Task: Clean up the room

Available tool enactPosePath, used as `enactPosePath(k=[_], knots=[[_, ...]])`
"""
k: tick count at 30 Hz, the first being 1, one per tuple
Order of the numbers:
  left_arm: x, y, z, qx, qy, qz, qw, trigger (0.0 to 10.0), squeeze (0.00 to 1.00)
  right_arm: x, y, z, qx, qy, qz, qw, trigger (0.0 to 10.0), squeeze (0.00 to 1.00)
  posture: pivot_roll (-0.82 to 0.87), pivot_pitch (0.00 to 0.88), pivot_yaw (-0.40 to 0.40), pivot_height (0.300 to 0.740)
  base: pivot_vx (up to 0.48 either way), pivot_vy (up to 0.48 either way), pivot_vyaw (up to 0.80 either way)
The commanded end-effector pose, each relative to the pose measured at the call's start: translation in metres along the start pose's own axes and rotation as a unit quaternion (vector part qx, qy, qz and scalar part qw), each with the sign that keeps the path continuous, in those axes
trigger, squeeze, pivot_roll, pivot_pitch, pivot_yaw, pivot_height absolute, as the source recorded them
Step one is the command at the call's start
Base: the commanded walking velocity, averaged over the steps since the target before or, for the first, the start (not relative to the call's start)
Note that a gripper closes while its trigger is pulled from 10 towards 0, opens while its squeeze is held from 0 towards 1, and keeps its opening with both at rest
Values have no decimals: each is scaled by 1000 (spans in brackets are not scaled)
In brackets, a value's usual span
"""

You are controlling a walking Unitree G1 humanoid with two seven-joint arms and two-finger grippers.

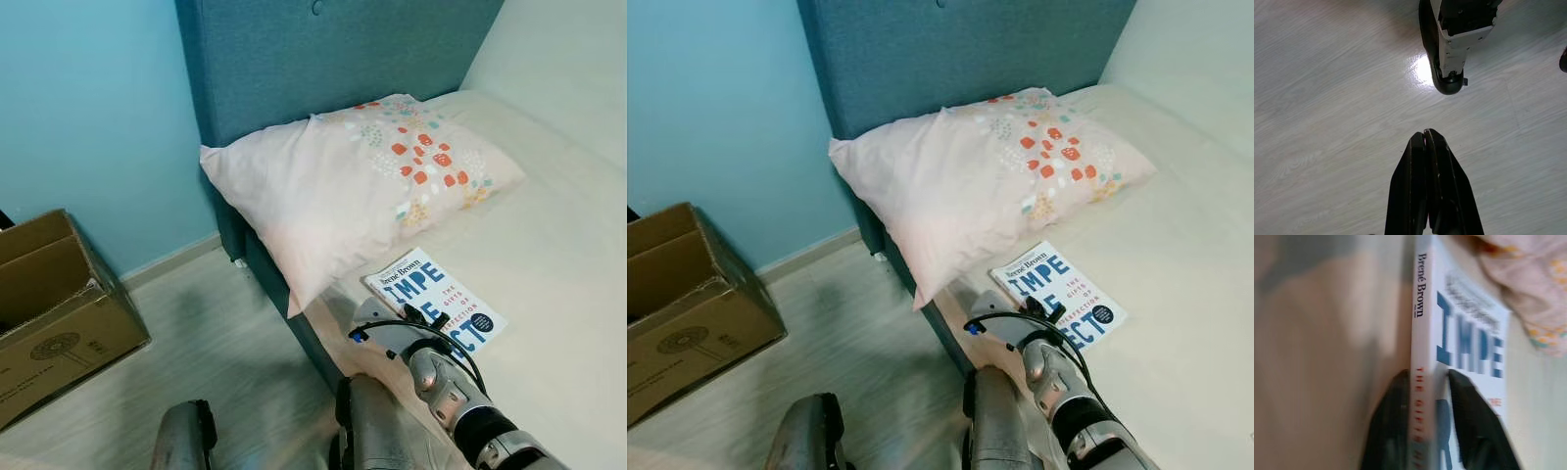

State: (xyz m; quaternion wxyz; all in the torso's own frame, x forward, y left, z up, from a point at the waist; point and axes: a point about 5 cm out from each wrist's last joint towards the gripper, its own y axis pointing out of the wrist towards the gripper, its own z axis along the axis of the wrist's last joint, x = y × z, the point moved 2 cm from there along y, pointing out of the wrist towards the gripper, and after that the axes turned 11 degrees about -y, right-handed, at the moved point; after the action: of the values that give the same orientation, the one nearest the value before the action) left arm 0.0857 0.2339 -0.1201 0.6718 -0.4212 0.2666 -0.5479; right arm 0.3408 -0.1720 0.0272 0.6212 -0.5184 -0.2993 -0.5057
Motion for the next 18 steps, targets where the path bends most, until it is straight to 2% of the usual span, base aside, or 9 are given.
enactPosePath(k=[1,6,9,11,14,15,16,17,18], knots=[[2,-2,-14,-25,-7,3,1000,10000,0,-19,-6,-13,-21,-1,47,999,10000,1000,14,240,-92,595,0,0,0],[5,0,-11,-25,-9,3,1000,10000,0,-20,-7,-24,-39,-4,58,998,10000,1000,14,207,-93,595,0,0,0],[8,3,-7,-24,-10,2,1000,10000,0,-13,-4,-26,-43,-2,51,998,10000,1000,14,191,-93,595,0,0,0],[13,7,1,-18,-13,0,1000,10000,0,-1,1,-24,-41,10,38,998,10000,1000,15,146,-96,595,0,0,0],[15,9,5,-15,-16,0,1000,10000,0,5,3,-21,-35,25,33,999,10000,1000,16,140,-96,595,0,0,0],[17,11,10,-12,-18,0,1000,10000,0,9,6,-14,-25,65,36,997,10000,1000,16,111,-95,595,0,0,0],[19,14,16,-9,-21,0,1000,10000,0,9,8,-1,-2,153,65,986,10000,1000,13,80,-92,595,0,0,0],[19,14,16,-9,-21,0,1000,10000,0,9,8,-1,-2,153,65,986,10000,1000,13,80,-92,595,0,0,0],[20,15,19,-7,-22,1,1000,10000,0,9,8,9,18,215,85,973,10000,1000,13,80,-92,595,0,0,0]])
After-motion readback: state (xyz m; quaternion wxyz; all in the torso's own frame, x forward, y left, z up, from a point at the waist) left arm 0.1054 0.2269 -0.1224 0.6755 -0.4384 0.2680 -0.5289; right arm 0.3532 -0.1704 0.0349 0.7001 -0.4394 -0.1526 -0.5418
